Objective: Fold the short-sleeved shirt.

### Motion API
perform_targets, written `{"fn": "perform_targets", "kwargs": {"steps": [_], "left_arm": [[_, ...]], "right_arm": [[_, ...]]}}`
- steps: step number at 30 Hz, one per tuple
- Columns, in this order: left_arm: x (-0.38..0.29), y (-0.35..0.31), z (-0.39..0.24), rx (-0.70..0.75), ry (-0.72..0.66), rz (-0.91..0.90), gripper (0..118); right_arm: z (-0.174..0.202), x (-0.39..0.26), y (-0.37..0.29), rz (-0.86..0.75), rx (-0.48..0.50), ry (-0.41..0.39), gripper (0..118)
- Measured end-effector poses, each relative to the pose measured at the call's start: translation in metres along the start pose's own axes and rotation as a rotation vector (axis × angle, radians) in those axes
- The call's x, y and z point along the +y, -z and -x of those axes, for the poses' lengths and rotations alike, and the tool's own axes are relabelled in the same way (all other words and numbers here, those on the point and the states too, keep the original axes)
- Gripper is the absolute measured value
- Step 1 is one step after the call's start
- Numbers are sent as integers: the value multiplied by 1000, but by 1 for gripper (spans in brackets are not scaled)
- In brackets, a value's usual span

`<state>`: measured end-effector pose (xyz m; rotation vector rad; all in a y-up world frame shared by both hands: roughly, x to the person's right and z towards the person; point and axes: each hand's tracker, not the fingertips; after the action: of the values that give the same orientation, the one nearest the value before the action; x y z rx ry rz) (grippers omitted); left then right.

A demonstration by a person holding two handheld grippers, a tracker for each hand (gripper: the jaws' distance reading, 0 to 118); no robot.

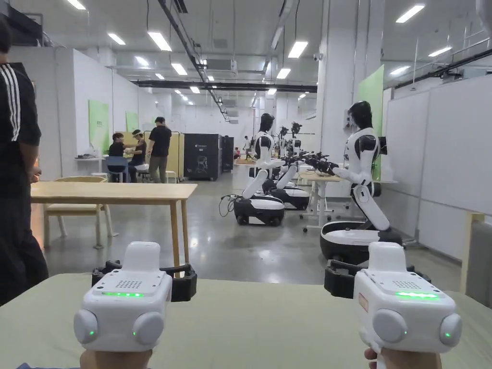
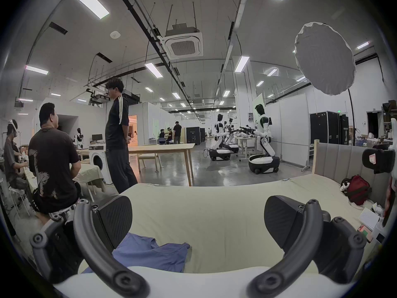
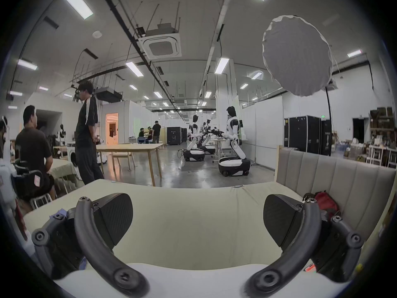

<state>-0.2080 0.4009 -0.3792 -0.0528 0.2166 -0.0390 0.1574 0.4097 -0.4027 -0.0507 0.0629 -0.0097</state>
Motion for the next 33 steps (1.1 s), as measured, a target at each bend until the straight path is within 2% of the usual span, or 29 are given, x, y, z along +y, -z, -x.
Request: {"fn": "perform_targets", "kwargs": {"steps": [2, 5, 7, 9, 10, 11, 12, 13, 16, 18, 19, 20, 21, 22, 23, 24, 26, 27, 30, 31, 32, 33], "left_arm": [[0, 0, 0, -2, -12, 1, 118], [-1, 0, 1, -16, -30, 7, 118], [0, 2, -1, -6, 23, 16, 118], [4, 5, -4, -12, 128, 33, 118], [7, 7, -6, -16, 198, 48, 118], [10, 9, -10, -14, 307, 52, 118], [11, 11, -18, -9, 452, 50, 118], [11, 11, -26, -2, 605, 42, 118], [-25, 9, -68, -19, 1239, 21, 118], [-73, 0, -84, -40, 1785, -71, 118], [-99, -7, -83, -68, 2039, -153, 118], [-122, -11, -77, -96, 2259, -273, 118], [-134, -15, -71, -131, 2357, -348, 118], [-133, -16, -73, -148, 2267, -332, 118], [-132, -20, -76, -139, 2084, -252, 118], [-119, -19, -82, -111, 1828, -162, 118], [-86, -14, -81, -32, 1410, -85, 118], [-61, -10, -74, -19, 1166, -62, 118], [-7, -16, -39, -42, 444, -49, 118], [13, -19, -28, -59, 258, -74, 118], [22, -21, -14, -89, 88, -97, 118], [27, -23, -3, -106, -46, -93, 118]], "right_arm": [[-4, -2, 2, -2, -10, 27, 118], [-11, -2, 3, -3, -14, 121, 118], [-17, 0, 4, 13, -11, 174, 118], [-16, 6, 8, 33, 8, 143, 118], [-12, 8, 13, 42, 28, 36, 118], [0, 10, 13, 27, 28, -140, 118], [14, 8, 11, -1, 24, -364, 118], [30, -1, 9, -38, 36, -619, 118], [66, -54, 4, -95, 104, -1416, 118], [71, -104, -1, -92, 148, -1910, 118], [68, -123, 1, -139, 129, -2082, 118], [65, -138, 3, -159, 96, -2215, 118], [63, -143, 4, -161, 66, -2209, 118], [63, -143, 3, -139, 49, -2144, 118], [66, -136, 6, -98, 23, -1997, 118], [68, -124, 8, -62, -12, -1821, 118], [68, -85, -3, 2, -69, -1454, 118], [65, -64, -5, 38, -60, -1224, 118], [38, -13, -2, 79, -21, -571, 118], [28, -3, -5, 80, 5, -400, 118], [15, 4, -9, 67, 73, -231, 118], [3, 7, -14, 30, 122, -91, 118]]}}
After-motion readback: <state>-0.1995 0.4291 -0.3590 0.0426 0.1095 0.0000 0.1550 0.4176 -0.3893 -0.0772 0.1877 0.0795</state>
